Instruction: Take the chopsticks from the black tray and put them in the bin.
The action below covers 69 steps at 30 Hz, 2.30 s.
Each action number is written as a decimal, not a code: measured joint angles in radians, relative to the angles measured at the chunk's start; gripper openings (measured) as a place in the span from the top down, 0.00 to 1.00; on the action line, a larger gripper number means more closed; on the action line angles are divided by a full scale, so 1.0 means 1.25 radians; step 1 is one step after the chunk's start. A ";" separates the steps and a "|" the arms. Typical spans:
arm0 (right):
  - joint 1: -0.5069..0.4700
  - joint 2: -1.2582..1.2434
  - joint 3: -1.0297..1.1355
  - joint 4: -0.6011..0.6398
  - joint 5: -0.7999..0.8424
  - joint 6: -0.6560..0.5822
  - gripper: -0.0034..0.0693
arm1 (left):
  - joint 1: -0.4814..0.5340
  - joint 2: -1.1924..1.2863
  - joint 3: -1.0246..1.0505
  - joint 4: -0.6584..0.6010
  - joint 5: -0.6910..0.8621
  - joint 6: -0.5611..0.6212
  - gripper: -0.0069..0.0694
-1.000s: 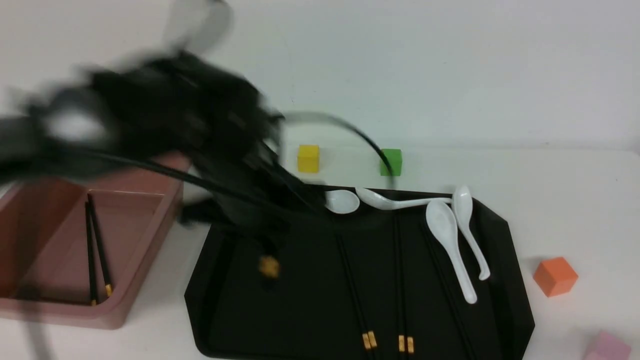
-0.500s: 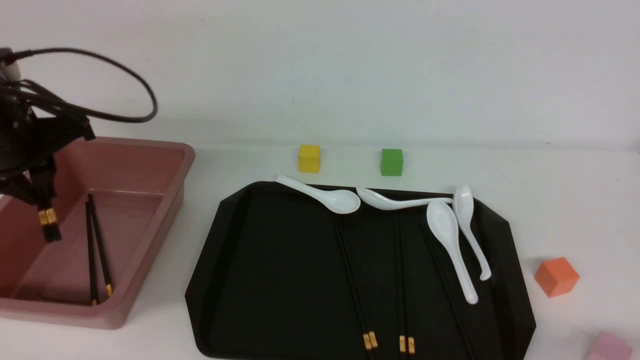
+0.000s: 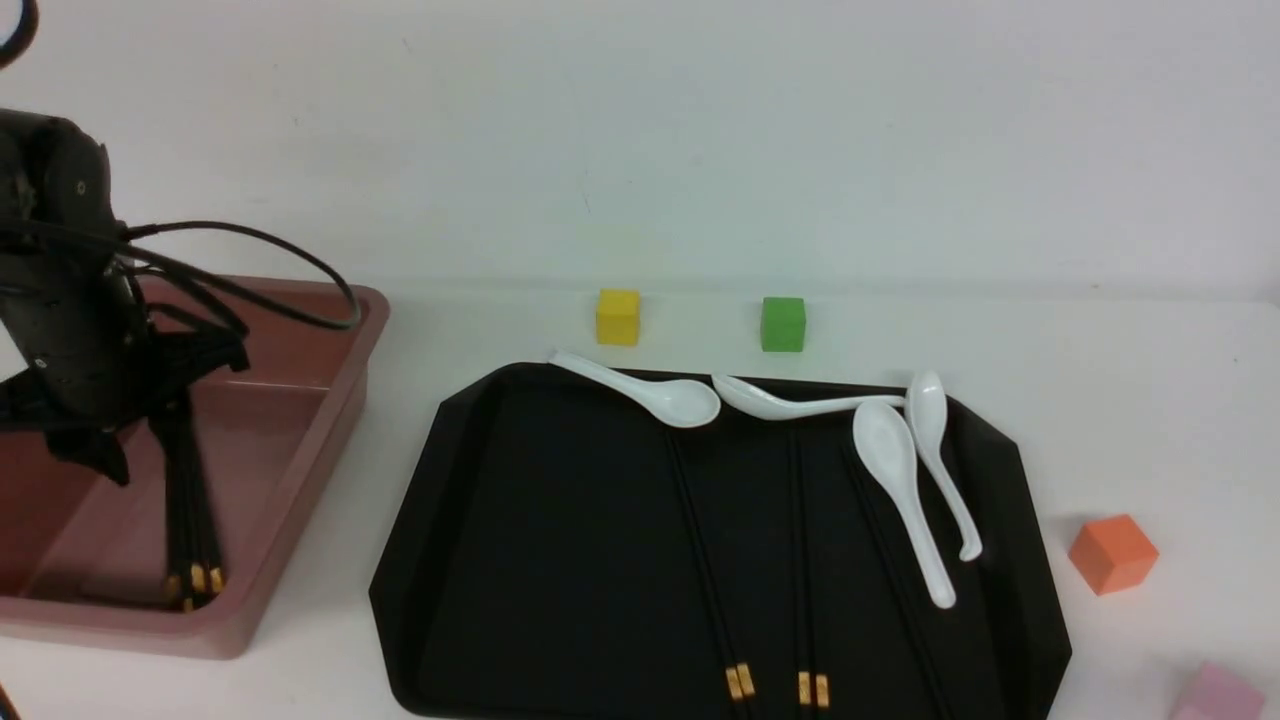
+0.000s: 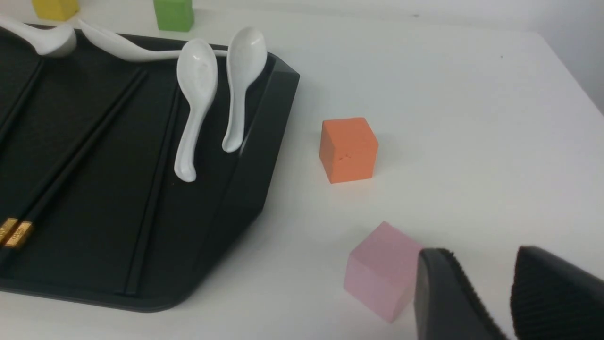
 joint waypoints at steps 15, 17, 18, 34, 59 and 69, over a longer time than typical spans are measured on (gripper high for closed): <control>0.000 0.000 0.000 0.000 0.000 0.000 0.62 | 0.000 -0.238 -0.029 -0.106 0.165 0.163 0.93; 0.000 0.000 0.000 0.000 0.000 0.000 0.62 | 0.000 -0.310 0.039 -0.145 0.144 0.218 0.93; 0.000 0.000 0.000 0.000 0.000 0.000 0.62 | 0.000 -0.337 0.059 -0.158 0.137 0.232 0.93; 0.000 0.000 0.000 0.000 0.000 0.000 0.62 | 0.000 -0.891 0.649 -0.458 -0.274 0.450 0.93; 0.000 0.000 0.000 0.000 0.000 0.000 0.62 | 0.000 -0.987 0.713 -0.449 -0.337 0.475 0.93; 0.000 0.000 0.000 0.000 0.000 0.000 0.62 | -0.047 -1.161 0.852 -0.287 -0.444 0.431 0.93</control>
